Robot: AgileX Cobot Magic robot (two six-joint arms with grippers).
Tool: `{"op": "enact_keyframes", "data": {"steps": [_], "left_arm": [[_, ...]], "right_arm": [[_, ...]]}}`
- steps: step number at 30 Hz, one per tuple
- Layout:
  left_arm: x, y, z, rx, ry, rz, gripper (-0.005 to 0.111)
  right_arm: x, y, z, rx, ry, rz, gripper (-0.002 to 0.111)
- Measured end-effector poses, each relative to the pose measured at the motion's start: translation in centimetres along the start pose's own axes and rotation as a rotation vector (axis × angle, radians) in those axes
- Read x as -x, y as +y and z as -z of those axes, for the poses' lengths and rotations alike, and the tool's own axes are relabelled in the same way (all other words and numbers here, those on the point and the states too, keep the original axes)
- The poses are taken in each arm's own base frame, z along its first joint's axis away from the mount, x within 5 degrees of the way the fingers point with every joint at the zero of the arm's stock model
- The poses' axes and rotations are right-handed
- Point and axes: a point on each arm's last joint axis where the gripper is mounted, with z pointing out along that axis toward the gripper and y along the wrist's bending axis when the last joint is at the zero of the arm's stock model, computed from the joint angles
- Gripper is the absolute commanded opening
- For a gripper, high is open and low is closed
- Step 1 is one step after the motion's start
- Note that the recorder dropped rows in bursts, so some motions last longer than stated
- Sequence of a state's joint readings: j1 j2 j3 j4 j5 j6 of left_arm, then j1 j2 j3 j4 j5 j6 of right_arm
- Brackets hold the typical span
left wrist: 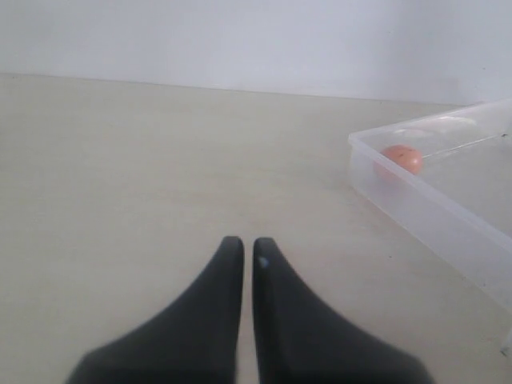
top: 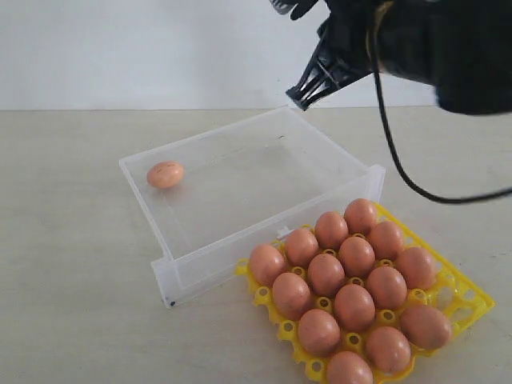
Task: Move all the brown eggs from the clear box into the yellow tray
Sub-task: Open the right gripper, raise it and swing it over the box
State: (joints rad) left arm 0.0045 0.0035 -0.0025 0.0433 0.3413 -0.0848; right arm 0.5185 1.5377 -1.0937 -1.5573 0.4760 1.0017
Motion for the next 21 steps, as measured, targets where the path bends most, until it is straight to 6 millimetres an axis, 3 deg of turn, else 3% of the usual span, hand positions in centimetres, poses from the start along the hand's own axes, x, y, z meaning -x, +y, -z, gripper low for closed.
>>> {"op": "enact_keyframes", "data": {"steps": [2, 4, 7, 9, 10, 12, 13, 14, 17, 18, 21], "left_arm": [[0.0, 0.0, 0.0, 0.000, 0.000, 0.000, 0.004], [0.0, 0.0, 0.0, 0.000, 0.000, 0.000, 0.004], [0.0, 0.0, 0.0, 0.000, 0.000, 0.000, 0.004], [0.0, 0.0, 0.0, 0.000, 0.000, 0.000, 0.004], [0.0, 0.0, 0.0, 0.000, 0.000, 0.000, 0.004], [0.0, 0.0, 0.0, 0.000, 0.000, 0.000, 0.004], [0.0, 0.0, 0.0, 0.000, 0.000, 0.000, 0.004], [0.0, 0.0, 0.0, 0.000, 0.000, 0.000, 0.004], [0.0, 0.0, 0.0, 0.000, 0.000, 0.000, 0.004], [0.0, 0.0, 0.0, 0.000, 0.000, 0.000, 0.004], [0.0, 0.0, 0.0, 0.000, 0.000, 0.000, 0.004]], "right_arm": [[-1.0, -1.0, -3.0, -0.067, 0.256, 0.029, 0.000], [-2.6, -2.1, -5.9, -0.008, 0.550, -0.074, 0.000], [-4.0, -2.8, -8.2, 0.323, 0.804, -0.251, 0.000], [-2.4, -2.8, -8.8, 0.586, 0.706, -0.334, 0.000], [0.8, -2.6, -8.8, 0.796, 0.491, -0.421, 0.000], [4.1, -2.1, -8.3, 0.997, 0.240, -0.450, 0.000], [4.5, -1.7, -8.2, 1.065, 0.196, -0.443, 0.000], [4.1, 0.0, -9.1, 1.188, 0.131, -0.379, 0.000], [1.3, 3.7, -12.4, 1.289, 0.066, -0.227, 0.000], [-0.1, 5.0, -14.0, 1.285, 0.028, -0.152, 0.000], [-1.8, 6.4, -17.1, 1.128, -0.114, 0.044, 0.000]]}}
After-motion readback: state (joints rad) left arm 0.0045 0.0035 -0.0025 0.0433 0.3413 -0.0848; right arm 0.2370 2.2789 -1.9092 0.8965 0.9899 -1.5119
